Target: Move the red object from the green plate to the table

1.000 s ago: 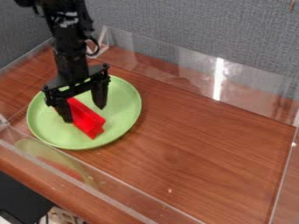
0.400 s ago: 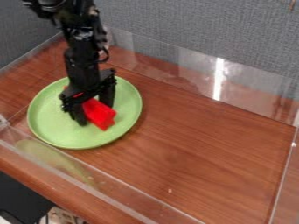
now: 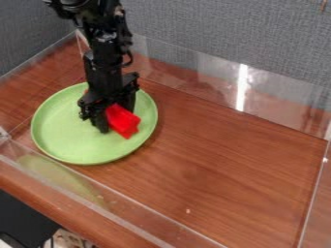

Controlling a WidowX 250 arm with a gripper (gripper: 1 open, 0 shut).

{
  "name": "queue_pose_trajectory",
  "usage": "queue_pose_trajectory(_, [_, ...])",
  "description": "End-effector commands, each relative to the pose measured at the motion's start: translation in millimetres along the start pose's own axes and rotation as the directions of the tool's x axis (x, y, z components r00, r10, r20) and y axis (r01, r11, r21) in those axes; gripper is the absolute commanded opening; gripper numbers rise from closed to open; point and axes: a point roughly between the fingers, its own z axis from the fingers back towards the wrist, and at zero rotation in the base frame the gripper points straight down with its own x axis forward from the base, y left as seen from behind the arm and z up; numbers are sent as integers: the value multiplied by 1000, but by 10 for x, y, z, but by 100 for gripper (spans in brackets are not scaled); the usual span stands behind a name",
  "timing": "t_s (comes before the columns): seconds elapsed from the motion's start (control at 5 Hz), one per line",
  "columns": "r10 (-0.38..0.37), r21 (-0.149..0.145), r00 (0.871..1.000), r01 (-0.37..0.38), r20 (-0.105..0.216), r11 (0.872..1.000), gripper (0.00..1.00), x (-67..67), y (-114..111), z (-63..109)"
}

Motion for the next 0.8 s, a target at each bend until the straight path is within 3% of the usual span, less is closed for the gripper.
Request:
queue_pose_trajectory(0.0, [-75, -45, 997, 74, -12, 996, 0, -20, -64, 276])
queue_pose_trajectory(0.4, [84, -68, 996, -87, -41, 994, 0, 52, -111, 504])
queue_pose_trajectory(0.6, [165, -81, 985, -169, -51, 982, 0, 90, -128, 619])
